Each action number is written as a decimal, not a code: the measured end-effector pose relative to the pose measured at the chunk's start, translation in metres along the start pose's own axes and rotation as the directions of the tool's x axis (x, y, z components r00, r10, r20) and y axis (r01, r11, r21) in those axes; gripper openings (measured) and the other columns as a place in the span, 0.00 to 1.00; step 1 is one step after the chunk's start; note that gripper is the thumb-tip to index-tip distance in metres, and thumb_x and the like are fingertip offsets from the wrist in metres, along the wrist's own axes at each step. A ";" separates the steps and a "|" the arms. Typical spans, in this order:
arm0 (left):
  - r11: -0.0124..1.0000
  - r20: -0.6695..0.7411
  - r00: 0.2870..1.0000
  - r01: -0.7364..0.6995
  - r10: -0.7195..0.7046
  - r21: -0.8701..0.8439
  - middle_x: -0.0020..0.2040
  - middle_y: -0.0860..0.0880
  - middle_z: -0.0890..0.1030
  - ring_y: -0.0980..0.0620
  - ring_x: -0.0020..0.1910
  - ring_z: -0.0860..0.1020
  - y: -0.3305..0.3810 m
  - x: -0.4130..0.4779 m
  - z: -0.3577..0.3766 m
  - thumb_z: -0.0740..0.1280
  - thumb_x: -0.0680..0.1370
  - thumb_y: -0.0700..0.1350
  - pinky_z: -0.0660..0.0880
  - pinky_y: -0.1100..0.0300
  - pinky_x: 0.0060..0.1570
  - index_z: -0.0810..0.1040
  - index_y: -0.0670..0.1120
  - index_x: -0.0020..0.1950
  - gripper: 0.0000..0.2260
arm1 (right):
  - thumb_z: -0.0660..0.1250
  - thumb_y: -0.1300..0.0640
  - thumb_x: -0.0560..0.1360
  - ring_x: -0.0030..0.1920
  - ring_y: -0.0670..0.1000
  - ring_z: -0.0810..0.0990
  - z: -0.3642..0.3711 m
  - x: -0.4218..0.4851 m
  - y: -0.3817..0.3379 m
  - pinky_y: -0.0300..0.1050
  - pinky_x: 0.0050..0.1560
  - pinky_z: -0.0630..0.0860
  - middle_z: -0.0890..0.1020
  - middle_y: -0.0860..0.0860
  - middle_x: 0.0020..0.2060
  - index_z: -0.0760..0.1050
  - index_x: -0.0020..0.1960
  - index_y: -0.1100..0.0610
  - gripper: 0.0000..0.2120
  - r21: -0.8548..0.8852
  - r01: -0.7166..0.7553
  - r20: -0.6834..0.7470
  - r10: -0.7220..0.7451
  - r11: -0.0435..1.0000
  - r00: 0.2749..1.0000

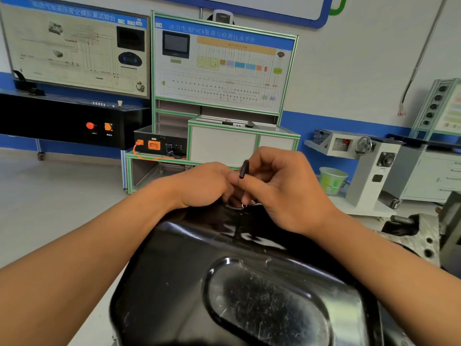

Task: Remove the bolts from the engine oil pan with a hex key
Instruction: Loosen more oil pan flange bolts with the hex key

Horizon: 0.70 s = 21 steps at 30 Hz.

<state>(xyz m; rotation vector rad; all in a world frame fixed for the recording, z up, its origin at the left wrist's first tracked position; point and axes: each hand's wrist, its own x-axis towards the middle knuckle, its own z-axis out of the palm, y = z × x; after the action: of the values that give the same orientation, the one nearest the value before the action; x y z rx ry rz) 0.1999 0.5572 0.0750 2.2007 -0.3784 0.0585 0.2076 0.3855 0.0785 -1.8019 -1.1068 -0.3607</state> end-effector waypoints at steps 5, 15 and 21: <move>0.997 0.037 0.999 -0.036 0.038 -0.072 0.28 0.57 0.82 0.63 0.30 0.80 -0.004 0.003 0.000 0.58 0.70 0.24 0.72 0.73 0.32 0.82 0.54 0.26 0.28 | 0.74 0.63 0.74 0.44 0.52 0.83 -0.004 -0.001 -0.003 0.51 0.49 0.79 0.85 0.53 0.43 0.85 0.45 0.64 0.03 -0.035 0.068 -0.016 -0.069 0.997 0.998; 0.988 0.108 0.989 -0.081 0.096 -0.134 0.38 0.54 0.86 0.59 0.40 0.82 -0.011 0.007 -0.001 0.60 0.69 0.27 0.74 0.71 0.43 0.85 0.50 0.43 0.21 | 0.75 0.65 0.72 0.40 0.54 0.84 -0.006 -0.004 -0.002 0.58 0.44 0.81 0.83 0.64 0.37 0.83 0.44 0.64 0.02 0.092 -0.022 -0.095 0.031 0.996 0.995; 0.990 0.122 0.984 -0.121 0.129 -0.067 0.33 0.59 0.83 0.65 0.35 0.79 -0.006 0.004 -0.003 0.61 0.73 0.26 0.71 0.76 0.38 0.84 0.59 0.32 0.29 | 0.79 0.67 0.67 0.37 0.54 0.86 -0.004 -0.003 -0.003 0.43 0.40 0.84 0.86 0.57 0.36 0.83 0.43 0.58 0.09 0.112 -0.059 -0.147 0.075 0.992 0.986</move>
<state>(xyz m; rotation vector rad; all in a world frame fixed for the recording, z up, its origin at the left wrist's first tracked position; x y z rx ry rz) 0.2054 0.5623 0.0732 2.1255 -0.5820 -0.0231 0.2042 0.3807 0.0804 -1.6835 -0.9405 -0.3836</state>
